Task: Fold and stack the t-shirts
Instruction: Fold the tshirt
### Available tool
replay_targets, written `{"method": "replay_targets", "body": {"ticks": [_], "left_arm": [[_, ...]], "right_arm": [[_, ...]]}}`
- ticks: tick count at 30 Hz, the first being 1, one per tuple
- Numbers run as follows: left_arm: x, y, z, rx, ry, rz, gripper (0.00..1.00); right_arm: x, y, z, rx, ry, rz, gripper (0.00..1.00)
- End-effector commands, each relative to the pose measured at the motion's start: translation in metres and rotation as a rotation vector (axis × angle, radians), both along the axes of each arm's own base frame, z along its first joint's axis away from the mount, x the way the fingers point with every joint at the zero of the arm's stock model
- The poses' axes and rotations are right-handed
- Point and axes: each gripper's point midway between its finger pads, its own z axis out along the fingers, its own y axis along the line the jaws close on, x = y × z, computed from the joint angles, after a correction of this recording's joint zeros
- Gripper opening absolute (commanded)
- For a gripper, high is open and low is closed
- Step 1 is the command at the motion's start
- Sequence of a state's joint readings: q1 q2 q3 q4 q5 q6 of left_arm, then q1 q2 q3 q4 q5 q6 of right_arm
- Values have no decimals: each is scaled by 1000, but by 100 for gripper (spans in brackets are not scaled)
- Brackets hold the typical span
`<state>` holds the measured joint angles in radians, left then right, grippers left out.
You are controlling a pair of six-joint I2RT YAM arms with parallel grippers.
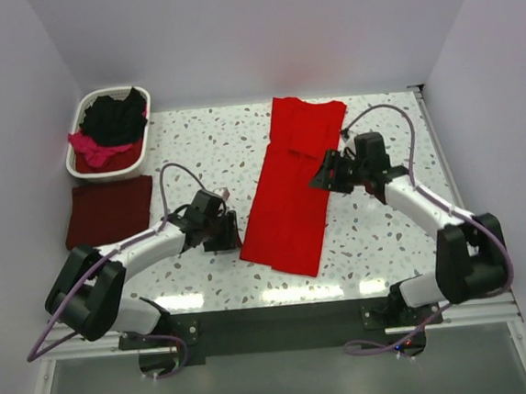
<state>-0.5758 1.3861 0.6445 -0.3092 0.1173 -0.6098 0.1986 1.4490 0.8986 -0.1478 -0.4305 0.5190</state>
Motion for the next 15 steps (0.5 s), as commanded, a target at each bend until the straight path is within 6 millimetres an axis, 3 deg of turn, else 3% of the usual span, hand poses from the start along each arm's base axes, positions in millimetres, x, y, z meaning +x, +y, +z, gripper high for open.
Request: {"method": "replay_targets", "body": {"ticks": [1, 6, 10, 15], "left_arm": [[9, -21, 12, -41, -11, -36, 54], [2, -35, 15, -66, 7, -68, 51], [-4, -34, 9, -52, 26, -72, 51], [-13, -32, -4, -27, 61, -82, 46]], "right_arm": [[-74, -26, -44, -243, 199, -52, 56], [-133, -19, -43, -268, 234, -38, 57], [-178, -4, -67, -253, 310, 19, 58], [-197, 22, -89, -174, 382, 57, 58]]}}
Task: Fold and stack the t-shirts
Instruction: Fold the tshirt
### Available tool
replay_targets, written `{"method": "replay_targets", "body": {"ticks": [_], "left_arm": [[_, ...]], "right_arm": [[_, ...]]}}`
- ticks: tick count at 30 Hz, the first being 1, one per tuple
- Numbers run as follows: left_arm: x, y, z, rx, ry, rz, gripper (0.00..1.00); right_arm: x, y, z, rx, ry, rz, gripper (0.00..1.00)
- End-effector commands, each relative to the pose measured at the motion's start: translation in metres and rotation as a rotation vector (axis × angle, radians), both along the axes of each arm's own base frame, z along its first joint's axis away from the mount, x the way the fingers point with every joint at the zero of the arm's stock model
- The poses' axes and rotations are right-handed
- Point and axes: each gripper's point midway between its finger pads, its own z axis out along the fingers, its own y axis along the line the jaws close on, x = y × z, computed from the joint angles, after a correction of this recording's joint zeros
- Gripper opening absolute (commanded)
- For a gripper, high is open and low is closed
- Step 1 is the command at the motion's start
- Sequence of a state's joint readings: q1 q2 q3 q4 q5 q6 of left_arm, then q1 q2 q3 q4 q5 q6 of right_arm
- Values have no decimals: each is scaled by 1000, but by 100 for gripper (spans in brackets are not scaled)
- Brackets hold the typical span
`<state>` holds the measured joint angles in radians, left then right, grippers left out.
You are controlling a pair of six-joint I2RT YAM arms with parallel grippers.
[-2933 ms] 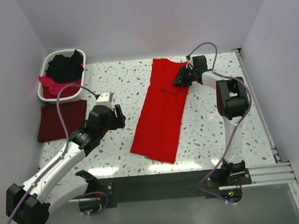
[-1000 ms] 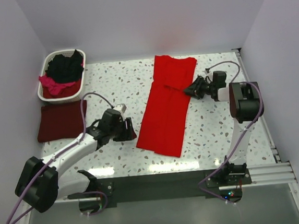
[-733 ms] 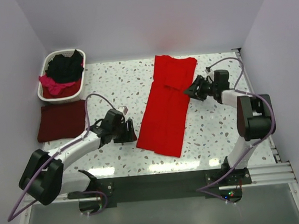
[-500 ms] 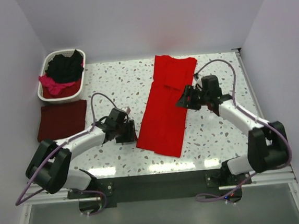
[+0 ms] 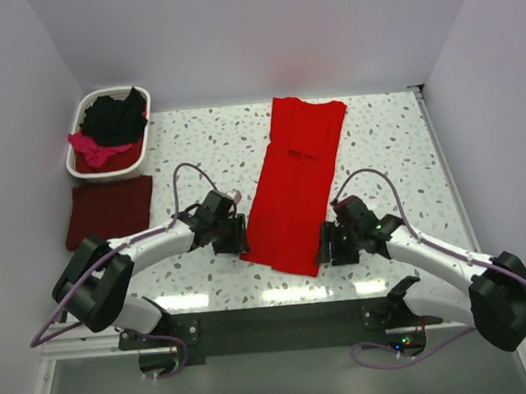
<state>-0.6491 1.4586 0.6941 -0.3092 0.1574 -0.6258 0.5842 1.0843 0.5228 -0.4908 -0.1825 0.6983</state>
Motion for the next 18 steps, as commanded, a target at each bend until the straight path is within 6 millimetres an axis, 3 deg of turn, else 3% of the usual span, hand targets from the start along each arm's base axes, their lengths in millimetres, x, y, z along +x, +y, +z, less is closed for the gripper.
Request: {"method": "replay_targets", "body": {"ticks": [1, 7, 18], "left_arm": [[-2, -4, -3, -4, 17, -4, 44], [-7, -2, -10, 11, 31, -9, 33], [-15, 2, -15, 15, 47, -5, 13]], "right_arm": [[-4, 19, -6, 49, 33, -31, 58], [-6, 29, -19, 78, 73, -51, 53], [-31, 10, -41, 2, 178, -73, 45]]}}
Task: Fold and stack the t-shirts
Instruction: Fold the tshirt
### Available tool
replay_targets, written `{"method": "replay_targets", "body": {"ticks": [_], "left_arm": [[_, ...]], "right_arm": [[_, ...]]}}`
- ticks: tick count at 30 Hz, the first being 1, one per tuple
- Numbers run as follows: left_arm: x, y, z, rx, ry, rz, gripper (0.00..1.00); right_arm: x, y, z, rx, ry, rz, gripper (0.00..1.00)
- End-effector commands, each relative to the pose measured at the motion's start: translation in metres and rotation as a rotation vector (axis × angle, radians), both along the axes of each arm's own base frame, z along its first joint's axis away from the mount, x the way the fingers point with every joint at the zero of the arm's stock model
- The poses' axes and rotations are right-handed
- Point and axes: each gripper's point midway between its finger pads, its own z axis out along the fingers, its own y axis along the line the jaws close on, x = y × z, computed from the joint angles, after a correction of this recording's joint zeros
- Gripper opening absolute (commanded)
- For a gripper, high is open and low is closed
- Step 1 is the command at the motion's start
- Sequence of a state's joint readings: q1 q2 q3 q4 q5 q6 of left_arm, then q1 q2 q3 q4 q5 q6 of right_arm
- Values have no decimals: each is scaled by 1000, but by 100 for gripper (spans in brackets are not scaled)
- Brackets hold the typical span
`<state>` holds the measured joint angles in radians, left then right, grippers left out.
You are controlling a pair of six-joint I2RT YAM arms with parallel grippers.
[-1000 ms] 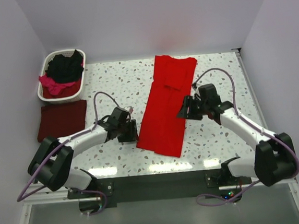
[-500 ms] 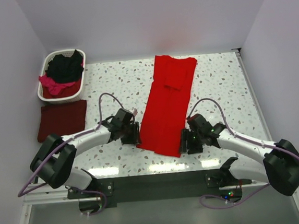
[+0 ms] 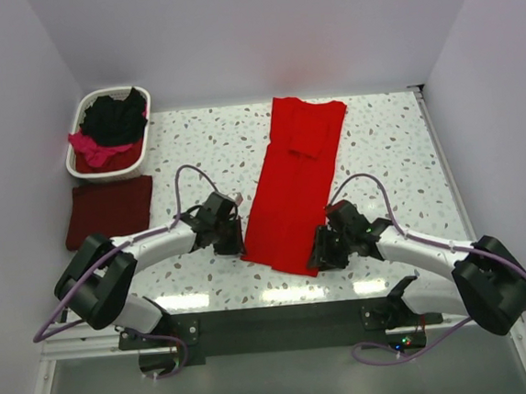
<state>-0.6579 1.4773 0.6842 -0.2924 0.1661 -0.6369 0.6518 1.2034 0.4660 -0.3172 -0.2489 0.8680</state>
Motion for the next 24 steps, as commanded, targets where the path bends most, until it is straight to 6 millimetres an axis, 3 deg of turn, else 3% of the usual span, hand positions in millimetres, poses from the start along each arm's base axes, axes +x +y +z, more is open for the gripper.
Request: {"method": "replay_targets", "body": {"ticks": [1, 7, 8, 11, 14, 19, 22, 24], "left_arm": [[-12, 6, -10, 19, 34, -1, 11], [-20, 7, -12, 13, 60, -3, 7], [-22, 7, -12, 11, 65, -3, 2], [-33, 11, -13, 17, 93, 0, 0], [-54, 18, -11, 27, 121, 0, 0], [-128, 31, -11, 88, 238, -33, 0], [-178, 28, 4, 63, 264, -94, 0], [-189, 28, 12, 52, 293, -64, 0]], "right_arm": [[-20, -21, -21, -92, 71, -20, 43], [-22, -18, -24, -85, 89, -2, 26], [-22, -17, -24, -85, 87, 11, 22], [-25, -16, -20, -80, 97, 41, 2], [-34, -18, -12, -80, 116, 101, 0], [-79, -23, 12, -55, 261, 262, 0], [-102, -32, 28, -87, 281, 334, 0], [-107, -31, 41, -70, 264, 349, 0]]}}
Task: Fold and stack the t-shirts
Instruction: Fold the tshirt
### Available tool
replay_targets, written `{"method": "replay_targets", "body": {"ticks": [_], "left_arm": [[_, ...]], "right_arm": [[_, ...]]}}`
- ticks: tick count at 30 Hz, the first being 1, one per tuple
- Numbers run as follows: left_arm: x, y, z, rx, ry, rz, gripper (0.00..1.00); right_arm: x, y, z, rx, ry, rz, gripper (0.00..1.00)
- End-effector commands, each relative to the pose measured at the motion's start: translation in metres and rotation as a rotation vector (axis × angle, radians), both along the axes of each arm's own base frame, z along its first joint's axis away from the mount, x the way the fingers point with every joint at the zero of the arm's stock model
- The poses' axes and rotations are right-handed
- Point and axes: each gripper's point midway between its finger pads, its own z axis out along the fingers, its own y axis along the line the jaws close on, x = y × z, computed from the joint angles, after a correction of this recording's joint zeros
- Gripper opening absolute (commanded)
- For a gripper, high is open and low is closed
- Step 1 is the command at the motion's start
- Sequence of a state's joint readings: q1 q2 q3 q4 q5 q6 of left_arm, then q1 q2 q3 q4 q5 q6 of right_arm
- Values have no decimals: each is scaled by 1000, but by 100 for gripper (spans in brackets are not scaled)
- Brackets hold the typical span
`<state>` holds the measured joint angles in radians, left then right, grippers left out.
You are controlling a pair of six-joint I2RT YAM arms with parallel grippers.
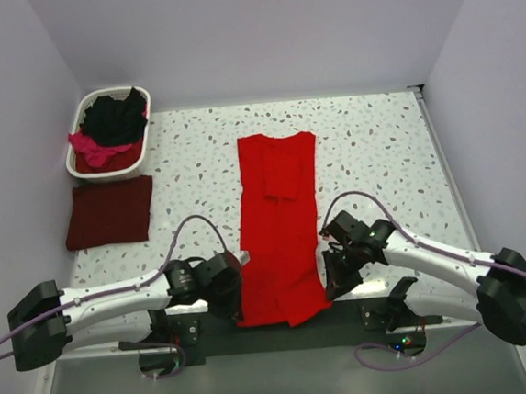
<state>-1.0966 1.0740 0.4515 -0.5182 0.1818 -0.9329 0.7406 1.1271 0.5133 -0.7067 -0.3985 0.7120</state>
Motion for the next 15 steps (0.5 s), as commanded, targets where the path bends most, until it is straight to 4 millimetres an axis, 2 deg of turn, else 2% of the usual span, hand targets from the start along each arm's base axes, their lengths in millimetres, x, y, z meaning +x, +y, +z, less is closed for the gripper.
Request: {"method": "replay_targets", "body": {"ticks": [1, 2, 3, 4, 5, 6, 7, 8, 9, 10, 11, 13, 15], "left_arm": [[-26, 14, 11, 53, 101, 107, 0], [-22, 10, 17, 35, 81, 111, 0], [-11, -5, 37, -16, 36, 106, 0], [2, -11, 44, -19, 4, 122, 0], [15, -16, 51, -24, -29, 129, 0], [33, -26, 69, -55, -82, 100, 0], [57, -24, 70, -46, -94, 154, 0], [72, -26, 74, -54, -121, 169, 0], [93, -33, 88, -93, -187, 166, 0], [118, -26, 89, -79, -210, 226, 0], [141, -29, 104, -101, -272, 255, 0], [173, -21, 105, -71, -327, 294, 0], [200, -23, 115, -82, -393, 307, 0]], "right_arm": [[-20, -6, 32, 14, 31, 65, 0], [-16, -5, 38, 15, 9, 64, 0], [-12, -4, 43, 10, -6, 64, 0], [10, 0, 55, -6, -102, 46, 0], [22, 1, 61, -23, -147, 42, 0], [35, 2, 65, -46, -184, 30, 0], [52, 10, 80, -29, -239, 19, 0], [65, 10, 85, -41, -284, 18, 0], [82, 12, 86, -44, -296, -7, 0], [97, 15, 96, -26, -337, 0, 0], [114, 13, 100, -14, -348, -35, 0], [139, 16, 105, -4, -375, -38, 0], [162, 16, 109, 12, -397, -65, 0]]}}
